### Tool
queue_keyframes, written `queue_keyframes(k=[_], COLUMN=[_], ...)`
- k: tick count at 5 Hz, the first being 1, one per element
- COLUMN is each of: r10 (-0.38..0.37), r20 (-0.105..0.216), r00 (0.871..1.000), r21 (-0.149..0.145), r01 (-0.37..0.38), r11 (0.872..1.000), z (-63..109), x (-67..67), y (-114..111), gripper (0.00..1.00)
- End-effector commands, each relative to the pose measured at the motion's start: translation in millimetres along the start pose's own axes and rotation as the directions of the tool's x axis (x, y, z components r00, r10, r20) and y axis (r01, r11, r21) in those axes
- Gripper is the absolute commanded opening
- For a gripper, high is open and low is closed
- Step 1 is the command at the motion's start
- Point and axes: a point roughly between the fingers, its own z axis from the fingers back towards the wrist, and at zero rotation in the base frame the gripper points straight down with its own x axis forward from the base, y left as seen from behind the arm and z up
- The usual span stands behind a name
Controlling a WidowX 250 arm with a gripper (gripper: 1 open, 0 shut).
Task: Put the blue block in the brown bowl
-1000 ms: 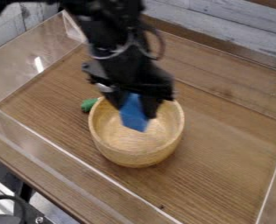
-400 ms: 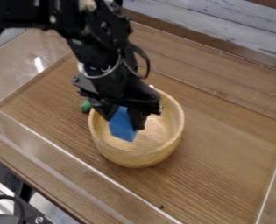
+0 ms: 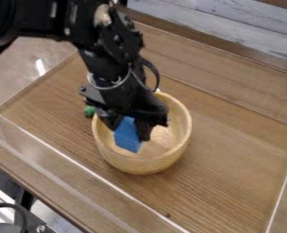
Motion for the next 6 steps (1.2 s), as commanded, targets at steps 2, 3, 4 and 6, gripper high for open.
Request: queue_keyframes(k=[2,3,4,6], r10=[-0.014,-0.014,-0.014,-0.010], r20=[0.001,-0.014,-0.026,-0.050], r00=[1.000,1.000,1.000,0.999], r21=[0.025,0.032,0.036,0.048], r01=[0.014,0.015,0.015,0.013], r11=[1.000,0.999,0.999,0.999], z=[0.0,-1.3,-3.1,-6.0], x=[5.4,5.2,5.9,7.0], y=[0.9,1.3,2.0,3.9], gripper=[0.00,0.00,0.00,0.00])
